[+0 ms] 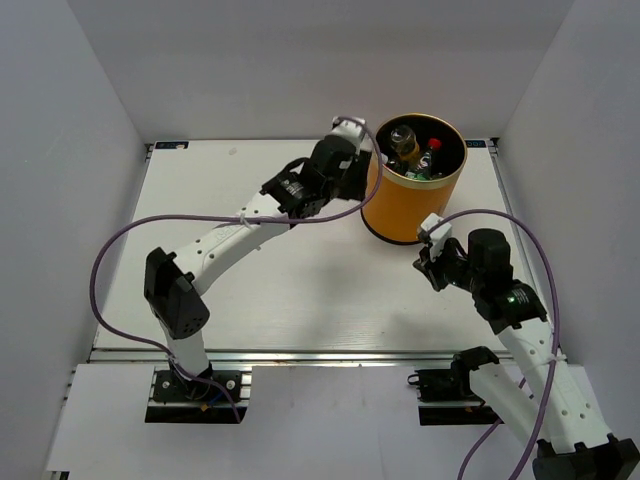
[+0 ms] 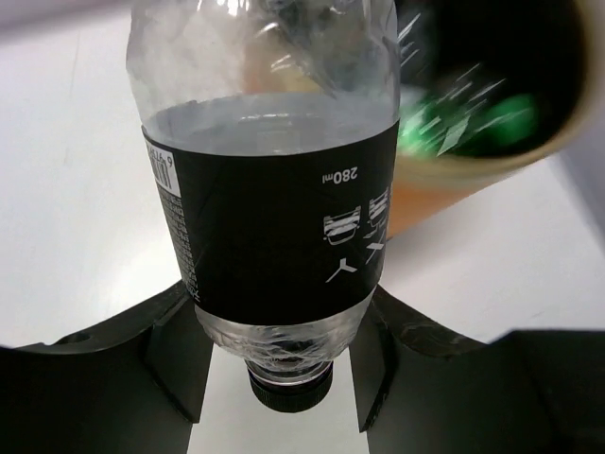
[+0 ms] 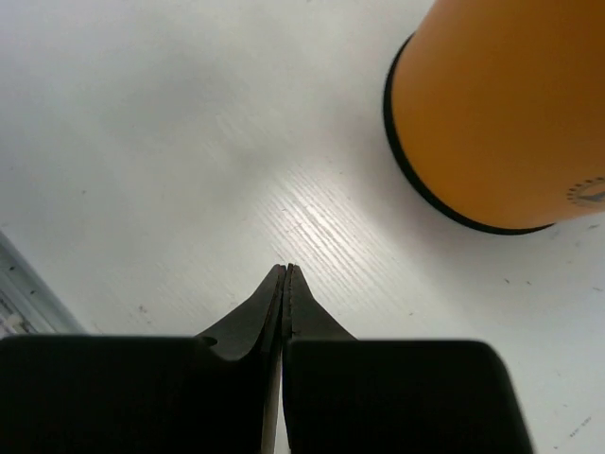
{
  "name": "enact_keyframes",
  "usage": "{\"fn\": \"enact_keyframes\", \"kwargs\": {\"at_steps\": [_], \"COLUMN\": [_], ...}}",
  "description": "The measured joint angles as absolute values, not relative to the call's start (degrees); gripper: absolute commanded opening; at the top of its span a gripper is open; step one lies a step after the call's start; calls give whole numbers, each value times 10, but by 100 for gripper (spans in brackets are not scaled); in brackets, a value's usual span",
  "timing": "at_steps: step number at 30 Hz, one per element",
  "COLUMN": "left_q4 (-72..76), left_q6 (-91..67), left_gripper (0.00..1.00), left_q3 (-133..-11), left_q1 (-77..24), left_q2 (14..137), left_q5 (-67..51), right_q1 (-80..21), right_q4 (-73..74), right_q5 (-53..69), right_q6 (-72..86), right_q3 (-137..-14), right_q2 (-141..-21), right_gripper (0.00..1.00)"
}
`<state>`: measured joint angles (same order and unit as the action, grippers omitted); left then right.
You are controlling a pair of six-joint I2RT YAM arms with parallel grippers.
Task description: Put the plastic bottles in the bin
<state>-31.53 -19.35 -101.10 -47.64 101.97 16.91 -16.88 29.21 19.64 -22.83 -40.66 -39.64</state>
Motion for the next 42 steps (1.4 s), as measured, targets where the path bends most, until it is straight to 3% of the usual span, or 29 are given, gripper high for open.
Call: {"fn": "enact_keyframes", "kwargs": {"at_steps": [8, 14, 17, 18, 19, 20, 21, 22, 24, 30, 34, 42], "left_q4": [-159, -37, -7, 1, 5, 2, 1, 0, -4, -30, -36, -15], "left_q6": [-115, -94, -95, -95, -96, -98, -99, -99, -103, -106, -104, -74], "left_gripper": [2, 13, 31, 45, 52, 61, 76, 99, 100, 100, 100, 100], "left_q3": [-1099, -1111, -1157, -1179, -1189, -1215, -1235, -1251, -1263, -1262, -1202, -843], "left_q1": [-490, -493, -493, -493, -493, -493, -493, -493, -493, -493, -493, -491], "left_q2": [1032, 1079, 1137, 1160, 1173, 1202, 1223, 1241, 1265, 1277, 1217, 840], "left_q5": [102, 77, 72, 70, 69, 70, 70, 72, 80, 114, 122, 68], "right_q1": [-171, -178, -184, -186, -188, -189, -191, -192, -194, -197, -197, -197], "right_q4": [333, 339, 340, 339, 340, 340, 340, 340, 340, 337, 331, 304], "right_q5": [267, 285, 285, 285, 284, 284, 284, 283, 280, 274, 267, 218], "right_q6": [-286, -307, -309, -309, -309, -309, -309, -309, -307, -304, -297, -246], "right_q3": [-394, -385, -382, -381, -380, -379, -378, -378, -377, -377, -377, -377], "right_q2": [-401, -405, -405, -404, -404, -404, -404, -404, -404, -404, -404, -391], "right_gripper": [0, 0, 0, 0, 0, 9, 16, 24, 43, 69, 90, 90]}}
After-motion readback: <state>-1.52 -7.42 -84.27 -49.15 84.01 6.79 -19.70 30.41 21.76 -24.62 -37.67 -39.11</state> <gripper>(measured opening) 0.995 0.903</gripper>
